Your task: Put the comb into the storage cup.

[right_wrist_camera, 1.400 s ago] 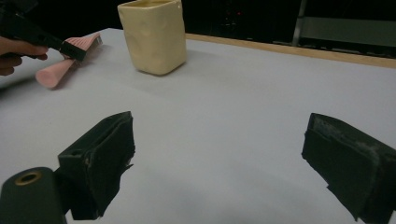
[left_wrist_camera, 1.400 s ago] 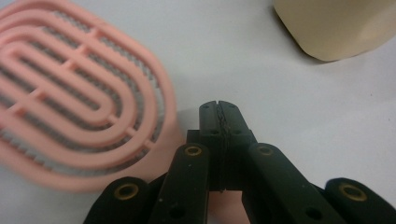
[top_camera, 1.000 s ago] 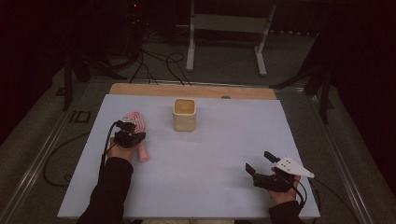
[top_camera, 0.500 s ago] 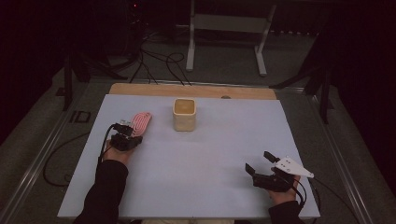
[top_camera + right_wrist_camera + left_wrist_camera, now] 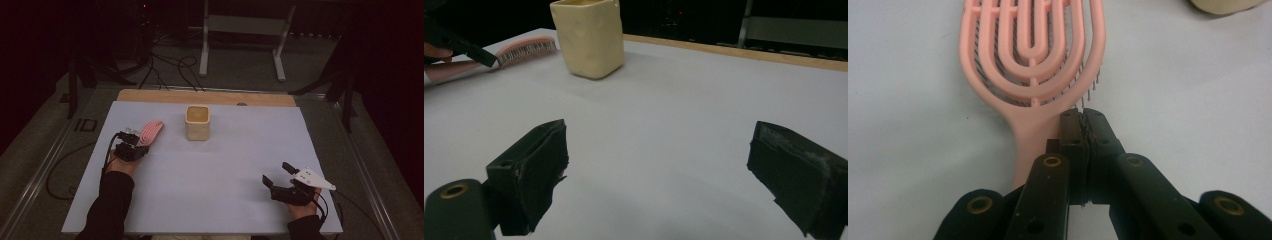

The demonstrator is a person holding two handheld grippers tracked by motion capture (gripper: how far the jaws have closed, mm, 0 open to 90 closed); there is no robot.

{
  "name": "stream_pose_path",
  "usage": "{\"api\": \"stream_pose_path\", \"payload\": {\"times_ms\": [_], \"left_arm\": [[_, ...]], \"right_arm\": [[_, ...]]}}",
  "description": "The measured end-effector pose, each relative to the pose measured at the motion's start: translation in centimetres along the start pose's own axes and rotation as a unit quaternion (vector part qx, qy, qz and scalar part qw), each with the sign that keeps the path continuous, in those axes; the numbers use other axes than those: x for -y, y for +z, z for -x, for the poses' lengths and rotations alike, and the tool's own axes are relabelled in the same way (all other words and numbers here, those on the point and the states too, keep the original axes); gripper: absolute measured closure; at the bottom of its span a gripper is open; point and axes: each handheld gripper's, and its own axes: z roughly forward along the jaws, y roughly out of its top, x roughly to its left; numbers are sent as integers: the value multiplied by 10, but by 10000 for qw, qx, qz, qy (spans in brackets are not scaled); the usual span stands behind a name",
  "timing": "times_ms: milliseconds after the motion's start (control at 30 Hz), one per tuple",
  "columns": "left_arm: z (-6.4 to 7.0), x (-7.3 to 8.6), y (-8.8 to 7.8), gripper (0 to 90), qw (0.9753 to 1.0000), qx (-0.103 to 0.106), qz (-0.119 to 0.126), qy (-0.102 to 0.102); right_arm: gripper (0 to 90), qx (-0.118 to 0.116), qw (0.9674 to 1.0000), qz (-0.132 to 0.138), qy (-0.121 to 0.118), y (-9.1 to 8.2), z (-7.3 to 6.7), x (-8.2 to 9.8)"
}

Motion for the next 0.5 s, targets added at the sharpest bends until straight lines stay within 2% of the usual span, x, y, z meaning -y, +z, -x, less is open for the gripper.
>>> {"api": "stream_pose_path", "payload": {"times_ms": [200,300,500], "left_arm": [[-3,2,-2,872,10000,-51,-25,18],[-8,3,-5,863,10000,-56,6,-56],[-10,6,-7,843,10000,-60,-5,-58]], "right_arm": [[91,-7,10000,-12,3,0,0,0],[91,-10,10000,-14,-10,0,0,0],[91,-9,10000,-26,-18,1,0,0]]}}
